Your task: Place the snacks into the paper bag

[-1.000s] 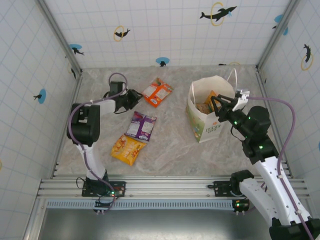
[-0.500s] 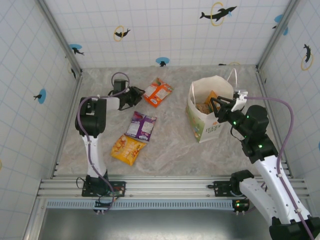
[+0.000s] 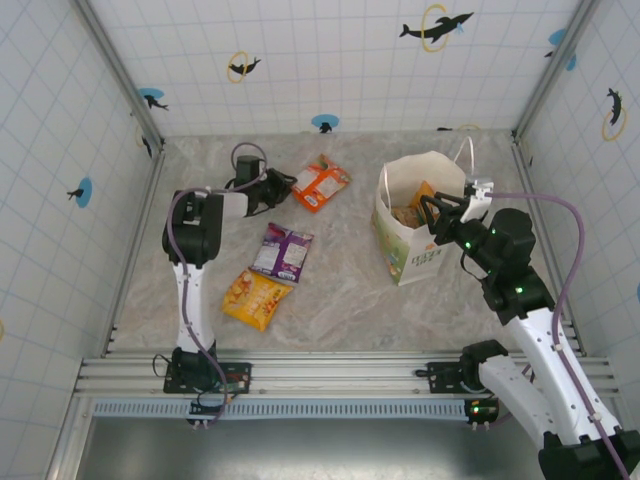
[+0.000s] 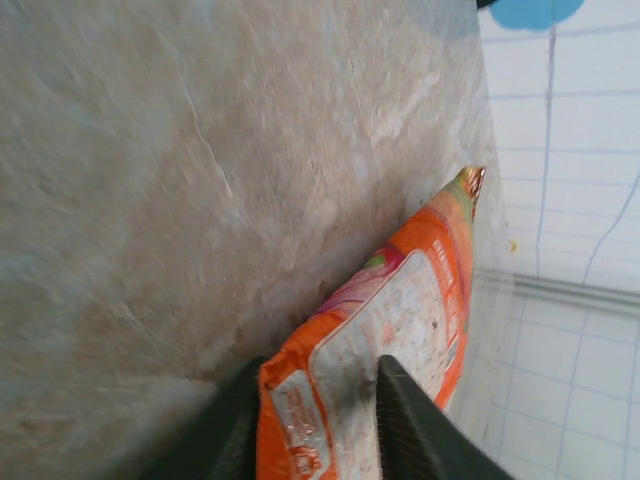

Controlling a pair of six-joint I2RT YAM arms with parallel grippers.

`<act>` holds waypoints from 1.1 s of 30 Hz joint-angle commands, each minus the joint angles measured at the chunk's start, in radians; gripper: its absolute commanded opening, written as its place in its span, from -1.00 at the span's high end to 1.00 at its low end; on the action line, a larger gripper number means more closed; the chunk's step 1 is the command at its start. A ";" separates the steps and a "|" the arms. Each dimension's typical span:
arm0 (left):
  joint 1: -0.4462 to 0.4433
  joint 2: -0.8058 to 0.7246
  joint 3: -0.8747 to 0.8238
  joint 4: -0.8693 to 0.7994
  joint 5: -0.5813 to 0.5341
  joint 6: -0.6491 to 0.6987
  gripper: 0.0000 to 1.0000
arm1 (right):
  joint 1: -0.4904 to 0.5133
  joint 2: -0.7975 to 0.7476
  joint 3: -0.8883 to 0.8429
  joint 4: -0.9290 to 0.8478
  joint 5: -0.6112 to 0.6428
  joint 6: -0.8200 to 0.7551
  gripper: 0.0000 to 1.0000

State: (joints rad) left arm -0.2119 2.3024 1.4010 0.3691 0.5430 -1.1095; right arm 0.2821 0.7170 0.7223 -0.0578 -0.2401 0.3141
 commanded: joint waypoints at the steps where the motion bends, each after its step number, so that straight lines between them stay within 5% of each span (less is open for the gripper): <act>1: -0.015 0.012 0.015 0.014 0.013 -0.014 0.59 | 0.005 0.001 0.028 0.009 0.004 -0.016 0.18; 6: -0.015 -0.062 -0.002 -0.017 -0.007 0.039 0.83 | 0.004 -0.006 0.027 0.009 0.013 -0.026 0.19; 23: -0.044 -0.355 0.105 -0.320 0.018 0.458 1.00 | 0.003 -0.020 0.083 -0.002 0.031 -0.074 0.17; 33: -0.132 -0.488 0.285 -0.807 -0.052 1.107 1.00 | 0.003 -0.004 0.112 -0.012 0.012 -0.104 0.17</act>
State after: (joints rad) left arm -0.3161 1.8923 1.6184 -0.2485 0.5182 -0.2962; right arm 0.2821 0.7086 0.7959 -0.0647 -0.2153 0.2310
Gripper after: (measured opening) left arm 0.042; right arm 0.413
